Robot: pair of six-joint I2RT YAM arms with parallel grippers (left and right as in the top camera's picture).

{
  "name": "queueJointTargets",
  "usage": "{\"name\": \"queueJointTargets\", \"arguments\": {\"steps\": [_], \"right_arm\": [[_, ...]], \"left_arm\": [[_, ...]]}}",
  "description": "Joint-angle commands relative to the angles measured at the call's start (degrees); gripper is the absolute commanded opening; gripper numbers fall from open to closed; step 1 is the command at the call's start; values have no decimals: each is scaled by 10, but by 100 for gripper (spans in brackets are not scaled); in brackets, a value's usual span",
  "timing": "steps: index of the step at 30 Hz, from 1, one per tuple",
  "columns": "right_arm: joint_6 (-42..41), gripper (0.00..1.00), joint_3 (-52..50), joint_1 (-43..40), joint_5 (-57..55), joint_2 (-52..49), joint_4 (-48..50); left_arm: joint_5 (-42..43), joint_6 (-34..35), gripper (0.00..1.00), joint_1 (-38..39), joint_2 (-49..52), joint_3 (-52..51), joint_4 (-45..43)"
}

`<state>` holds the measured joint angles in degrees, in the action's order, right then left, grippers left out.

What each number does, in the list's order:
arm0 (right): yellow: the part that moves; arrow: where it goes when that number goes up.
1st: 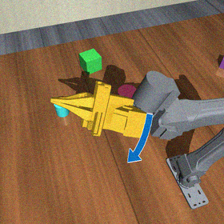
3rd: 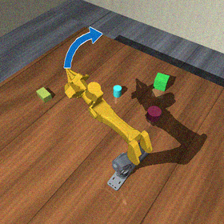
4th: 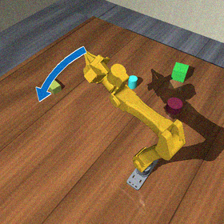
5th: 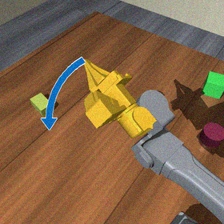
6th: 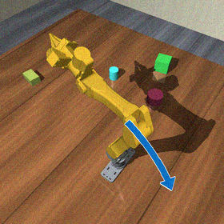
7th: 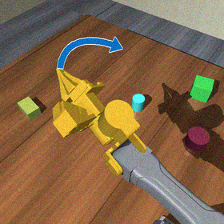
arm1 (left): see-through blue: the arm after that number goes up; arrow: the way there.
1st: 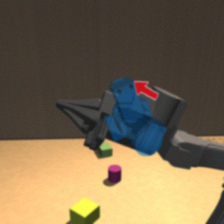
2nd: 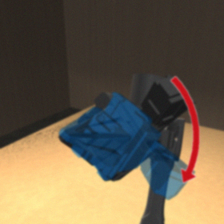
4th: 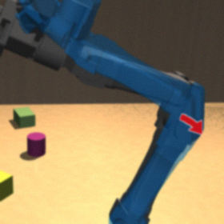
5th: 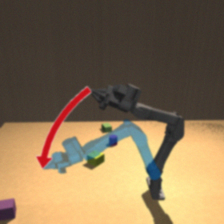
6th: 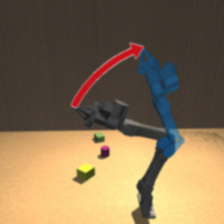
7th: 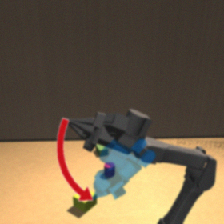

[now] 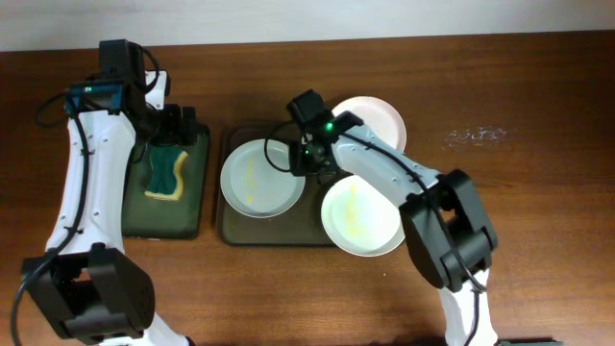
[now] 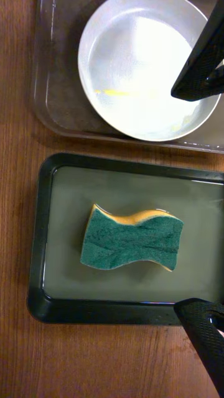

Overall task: Clean dirty plates on tray and stack at the side
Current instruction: 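Reach left gripper to the sponge and right gripper to the left plate rim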

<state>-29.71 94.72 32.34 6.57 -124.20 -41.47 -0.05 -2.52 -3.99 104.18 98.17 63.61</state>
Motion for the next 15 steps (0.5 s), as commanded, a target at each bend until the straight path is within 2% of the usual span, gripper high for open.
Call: {"name": "queueJointTargets", "arguments": {"steps": [1,5,6,7,10,14,15], "right_arm": [[-6,34,11,7,-15,-28,4],[8,22,6,7,-15,-42,3],[7,11,3,7,-14,-45,3],[7,5,0,8,-15,-46,4],[7,4,-19,14,-26,-47,4],[7,4,-22,14,-39,-47,3],[7,4,-22,14,-43,-47,2]], "left_arm": [[-4,-17,100,-2,13,9,-5],[-4,-30,100,-2,14,9,-6],[-4,-30,100,-2,15,9,-6],[-4,-30,100,-2,18,9,-6],[-5,-36,100,-2,45,8,-6],[-74,-42,100,-5,104,8,-6],[-75,-64,100,-12,126,8,-6]]}}
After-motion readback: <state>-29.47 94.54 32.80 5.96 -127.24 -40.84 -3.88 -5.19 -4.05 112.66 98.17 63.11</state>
